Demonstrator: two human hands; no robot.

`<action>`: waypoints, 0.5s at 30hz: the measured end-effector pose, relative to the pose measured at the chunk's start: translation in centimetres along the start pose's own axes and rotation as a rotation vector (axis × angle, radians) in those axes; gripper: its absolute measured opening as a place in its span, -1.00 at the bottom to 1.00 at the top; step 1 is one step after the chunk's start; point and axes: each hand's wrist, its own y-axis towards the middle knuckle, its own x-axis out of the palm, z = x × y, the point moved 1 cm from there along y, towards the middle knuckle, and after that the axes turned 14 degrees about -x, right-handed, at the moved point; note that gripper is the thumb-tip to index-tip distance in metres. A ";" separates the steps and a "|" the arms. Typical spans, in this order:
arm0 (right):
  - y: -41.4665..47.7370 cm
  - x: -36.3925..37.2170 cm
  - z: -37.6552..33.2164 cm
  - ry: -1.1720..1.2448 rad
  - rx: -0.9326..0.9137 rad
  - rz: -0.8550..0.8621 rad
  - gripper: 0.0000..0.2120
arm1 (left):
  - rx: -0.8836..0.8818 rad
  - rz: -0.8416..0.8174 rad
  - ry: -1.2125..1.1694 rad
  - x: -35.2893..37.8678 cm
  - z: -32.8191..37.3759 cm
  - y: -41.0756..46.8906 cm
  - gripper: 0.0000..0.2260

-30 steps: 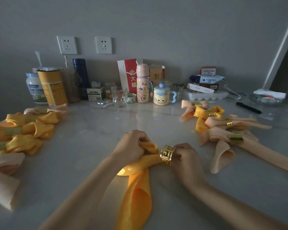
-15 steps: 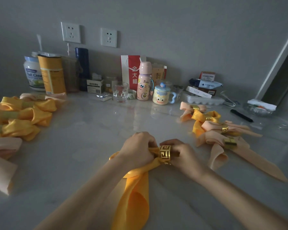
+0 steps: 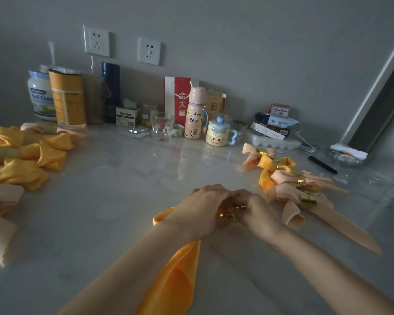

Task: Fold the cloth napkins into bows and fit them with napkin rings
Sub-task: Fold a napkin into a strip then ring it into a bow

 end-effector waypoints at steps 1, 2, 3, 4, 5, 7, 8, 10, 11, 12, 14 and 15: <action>-0.1 0.0 0.0 0.037 0.027 -0.002 -0.84 | 0.003 0.003 0.001 0.0 0.0 0.0 -0.68; -0.3 0.1 -0.1 0.085 0.059 -0.004 -0.85 | -0.004 0.000 0.008 0.0 0.0 0.0 -0.68; -0.5 0.0 -0.2 0.148 0.098 -0.010 -0.86 | -0.013 -0.003 0.022 0.0 -0.1 0.0 -0.68; -0.6 -0.1 -0.3 0.214 0.140 -0.009 -0.88 | -0.024 -0.001 0.043 -0.2 -0.3 0.0 -0.69; -0.7 -0.3 -0.2 0.261 0.170 0.006 -0.89 | -0.031 0.009 0.066 -0.4 -0.5 0.0 -0.69; -0.8 -1.2 0.0 0.256 0.176 0.070 -0.86 | -0.054 0.045 0.123 -1.0 -1.3 0.2 -0.70; -0.8 -1.7 0.3 0.213 0.166 0.091 -0.83 | -0.077 0.053 0.136 -1.3 -1.9 0.2 -0.70; -1.0 -2.2 0.7 0.153 0.158 0.102 -0.76 | -0.115 0.045 0.097 -1.5 -2.7 0.3 -0.69; -1.1 -2.2 0.7 0.167 0.172 0.100 -0.73 | -0.117 0.042 0.074 -1.6 -2.9 0.3 -0.68; -1.1 -2.0 0.7 0.200 0.190 0.094 -0.72 | -0.118 0.040 0.069 -1.6 -3.0 0.3 -0.67; -0.8 -1.8 0.3 0.213 0.189 0.108 -0.77 | -0.124 0.041 0.080 -1.5 -3.0 0.4 -0.67; -0.5 -1.8 0.3 0.162 0.171 0.123 -0.79 | -0.128 0.047 0.082 -1.5 -3.0 0.4 -0.68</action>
